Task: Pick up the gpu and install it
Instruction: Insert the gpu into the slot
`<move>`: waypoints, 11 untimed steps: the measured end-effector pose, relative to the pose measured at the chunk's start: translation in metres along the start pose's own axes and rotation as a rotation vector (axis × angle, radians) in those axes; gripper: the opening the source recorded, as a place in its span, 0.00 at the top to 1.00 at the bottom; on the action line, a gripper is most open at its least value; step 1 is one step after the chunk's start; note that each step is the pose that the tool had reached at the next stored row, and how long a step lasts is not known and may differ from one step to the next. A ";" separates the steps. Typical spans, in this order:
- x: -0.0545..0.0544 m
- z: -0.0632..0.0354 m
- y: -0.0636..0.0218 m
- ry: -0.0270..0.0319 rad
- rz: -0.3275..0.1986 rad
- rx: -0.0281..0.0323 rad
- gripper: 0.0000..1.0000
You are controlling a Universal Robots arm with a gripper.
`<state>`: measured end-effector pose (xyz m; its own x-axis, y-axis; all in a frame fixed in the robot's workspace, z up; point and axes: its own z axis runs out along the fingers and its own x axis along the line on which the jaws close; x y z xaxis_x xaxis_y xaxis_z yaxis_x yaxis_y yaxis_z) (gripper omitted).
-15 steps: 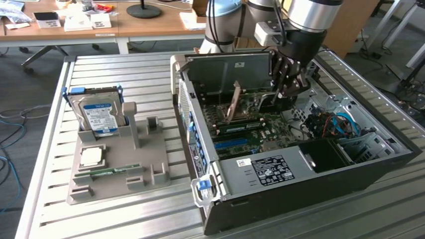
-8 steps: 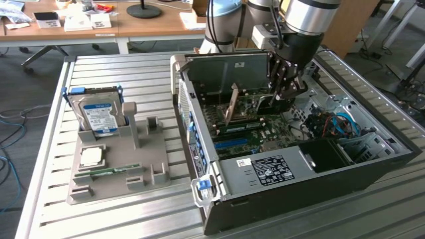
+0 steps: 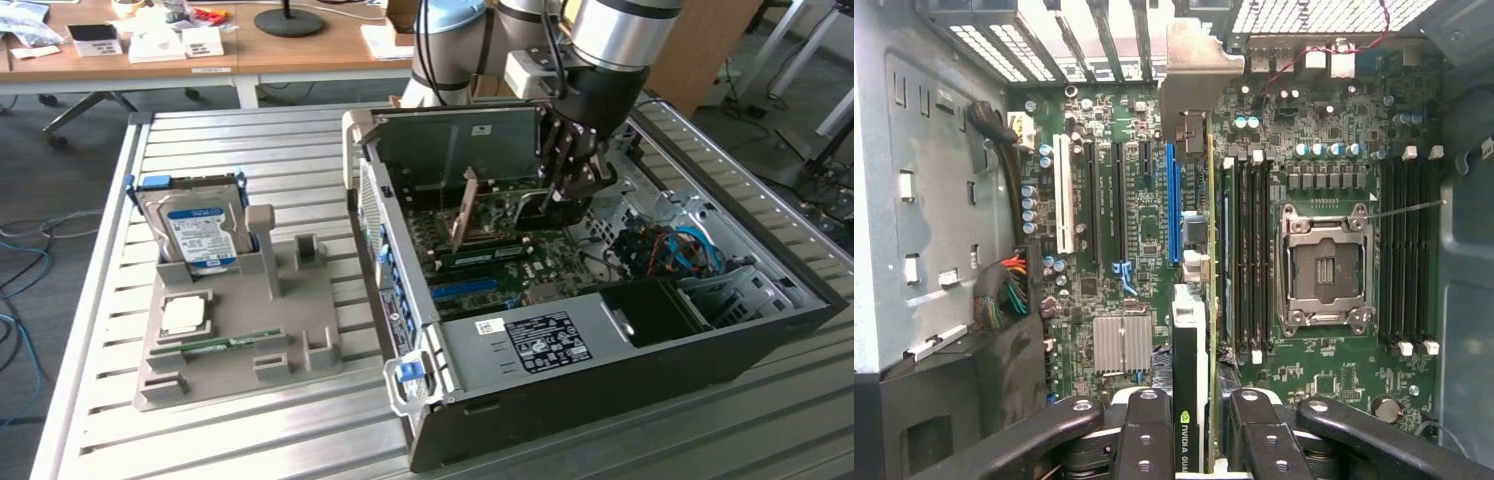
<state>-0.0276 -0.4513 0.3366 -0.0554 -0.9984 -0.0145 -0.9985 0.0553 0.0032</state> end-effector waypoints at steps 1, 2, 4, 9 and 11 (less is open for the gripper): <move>0.000 0.0001 0.0008 0.0000 0.000 0.0000 0.73; 0.000 0.0001 0.0014 0.0000 0.000 0.0000 0.73; 0.000 0.0003 0.0023 0.0000 0.000 0.0000 0.73; 0.000 0.0025 0.0032 -0.0002 0.000 0.0000 0.73; 0.000 0.0035 0.0033 0.0001 0.000 0.0000 0.73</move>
<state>-0.0310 -0.4515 0.3331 -0.0553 -0.9984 -0.0144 -0.9985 0.0553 0.0032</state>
